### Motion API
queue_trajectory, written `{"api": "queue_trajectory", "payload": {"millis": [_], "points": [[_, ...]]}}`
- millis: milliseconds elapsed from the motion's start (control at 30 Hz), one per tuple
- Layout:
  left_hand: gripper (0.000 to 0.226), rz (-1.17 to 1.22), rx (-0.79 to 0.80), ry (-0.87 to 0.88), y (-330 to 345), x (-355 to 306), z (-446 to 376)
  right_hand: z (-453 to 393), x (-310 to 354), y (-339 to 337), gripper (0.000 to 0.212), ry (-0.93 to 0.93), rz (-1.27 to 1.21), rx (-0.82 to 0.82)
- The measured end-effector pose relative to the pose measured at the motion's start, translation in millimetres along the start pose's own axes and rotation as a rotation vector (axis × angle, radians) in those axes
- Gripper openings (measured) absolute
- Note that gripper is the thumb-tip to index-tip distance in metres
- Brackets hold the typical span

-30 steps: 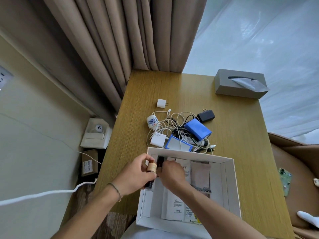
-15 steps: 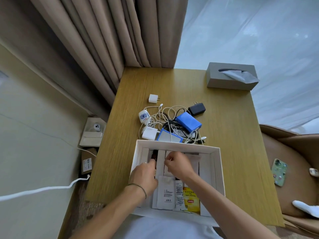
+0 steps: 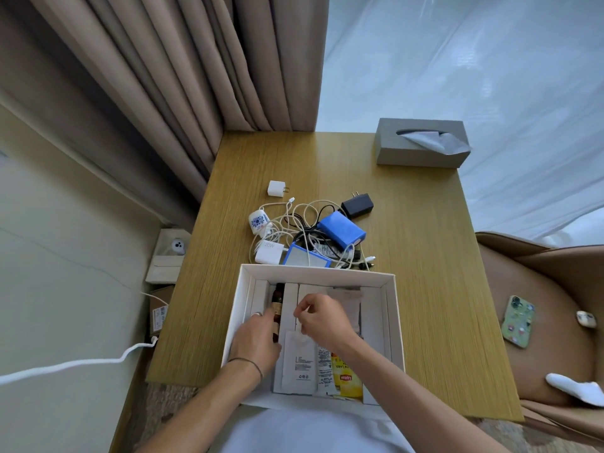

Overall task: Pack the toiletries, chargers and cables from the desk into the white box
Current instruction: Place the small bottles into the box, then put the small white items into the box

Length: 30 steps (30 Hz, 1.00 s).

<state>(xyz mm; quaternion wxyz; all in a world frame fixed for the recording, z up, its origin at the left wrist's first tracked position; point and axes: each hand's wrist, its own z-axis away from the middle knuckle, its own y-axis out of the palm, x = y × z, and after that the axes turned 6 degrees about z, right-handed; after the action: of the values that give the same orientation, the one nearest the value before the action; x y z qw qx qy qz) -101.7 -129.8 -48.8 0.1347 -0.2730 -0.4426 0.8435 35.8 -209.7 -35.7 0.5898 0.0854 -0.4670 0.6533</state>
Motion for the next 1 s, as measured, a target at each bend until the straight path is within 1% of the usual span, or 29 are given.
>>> {"api": "queue_trajectory", "payload": {"millis": [100,167,333,400,500,567,633,700,767,833,933,1000], "points": [[0.052,-0.015,-0.012,0.014,2,-2,-1,1,-1,0,0.021,0.015,-0.012,0.004],[0.051,-0.049,-0.015,0.000,2,-5,-1,2,0,1,0.020,0.019,-0.028,0.009],[0.034,-0.088,0.019,-0.018,3,-11,0,1,8,-1,0.020,0.001,-0.081,0.011],[0.030,-0.042,0.047,0.000,1,-13,1,-1,16,-7,0.021,-0.024,-0.095,0.005],[0.016,0.161,0.058,0.049,-12,-16,4,-9,35,-20,0.021,-0.066,-0.105,-0.023],[0.007,0.251,0.016,0.085,-28,-19,4,-17,51,-31,0.022,-0.091,-0.106,-0.049],[0.008,0.348,-0.072,0.117,-48,-22,5,-30,69,-40,0.022,-0.120,-0.074,-0.083],[0.014,0.393,-0.178,0.186,-71,-23,4,-45,86,-47,0.020,-0.140,-0.044,-0.111],[0.017,0.353,-0.276,0.263,-95,-21,-1,-62,100,-51,0.019,-0.154,-0.007,-0.137],[0.016,0.333,-0.335,0.308,-116,-17,-12,-81,113,-52,0.019,-0.159,0.037,-0.154],[0.017,0.328,-0.375,0.299,-139,-7,-33,-110,130,-49,0.019,-0.168,0.134,-0.172],[0.016,0.283,-0.394,0.294,-146,2,-46,-130,139,-46,0.023,-0.156,0.235,-0.189]]}}
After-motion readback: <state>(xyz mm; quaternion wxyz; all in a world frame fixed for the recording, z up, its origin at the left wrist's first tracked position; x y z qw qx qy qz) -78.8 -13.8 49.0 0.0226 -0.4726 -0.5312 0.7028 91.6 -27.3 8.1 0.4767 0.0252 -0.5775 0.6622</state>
